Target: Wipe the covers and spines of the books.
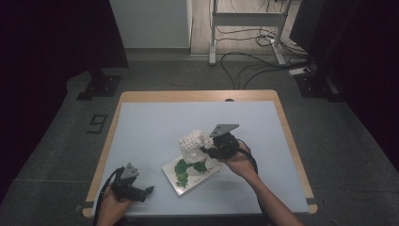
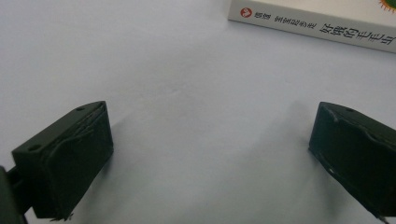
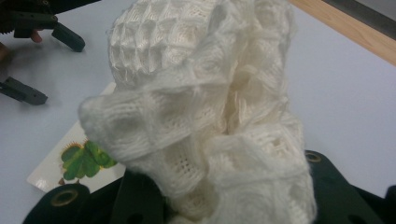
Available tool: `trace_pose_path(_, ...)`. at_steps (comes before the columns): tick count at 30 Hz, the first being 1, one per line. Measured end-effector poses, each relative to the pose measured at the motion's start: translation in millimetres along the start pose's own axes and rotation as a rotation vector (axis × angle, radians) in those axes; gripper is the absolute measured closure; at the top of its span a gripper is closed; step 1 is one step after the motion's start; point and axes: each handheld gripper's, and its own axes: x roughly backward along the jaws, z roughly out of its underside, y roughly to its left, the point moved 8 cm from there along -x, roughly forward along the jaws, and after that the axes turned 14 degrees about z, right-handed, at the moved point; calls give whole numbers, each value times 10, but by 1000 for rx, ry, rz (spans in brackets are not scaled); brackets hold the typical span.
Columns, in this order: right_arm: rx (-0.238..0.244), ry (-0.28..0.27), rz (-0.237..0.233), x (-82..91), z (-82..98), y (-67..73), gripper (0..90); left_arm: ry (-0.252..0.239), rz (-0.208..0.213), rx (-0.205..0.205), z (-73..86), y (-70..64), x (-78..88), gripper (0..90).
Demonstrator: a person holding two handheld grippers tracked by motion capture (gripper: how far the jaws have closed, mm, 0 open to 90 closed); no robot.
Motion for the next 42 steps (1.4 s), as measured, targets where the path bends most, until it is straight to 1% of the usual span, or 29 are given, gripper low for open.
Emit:
trace_pose_path(11, -36, 4, 52, 187, 174, -269, 605, 0, 0, 0, 0, 0, 1, 0)
trace_pose_path(20, -56, 10, 91, 331, 305, -449, 605, 0, 0, 0, 0, 0, 0, 0)
trace_pose_path(32, -99, 8, 163, 625, 493, -748, 605, 0, 0, 1, 0, 0, 0, 0)
trace_pose_path(36, -119, 18, 186, 725, 589, -847, 603, -1, 0, 1, -1, 1, 0, 0)
trace_pose_path(42, -136, 21, 225, 876, 726, -981, 602, 0, 1, 0, 0, 1, 0, 0)
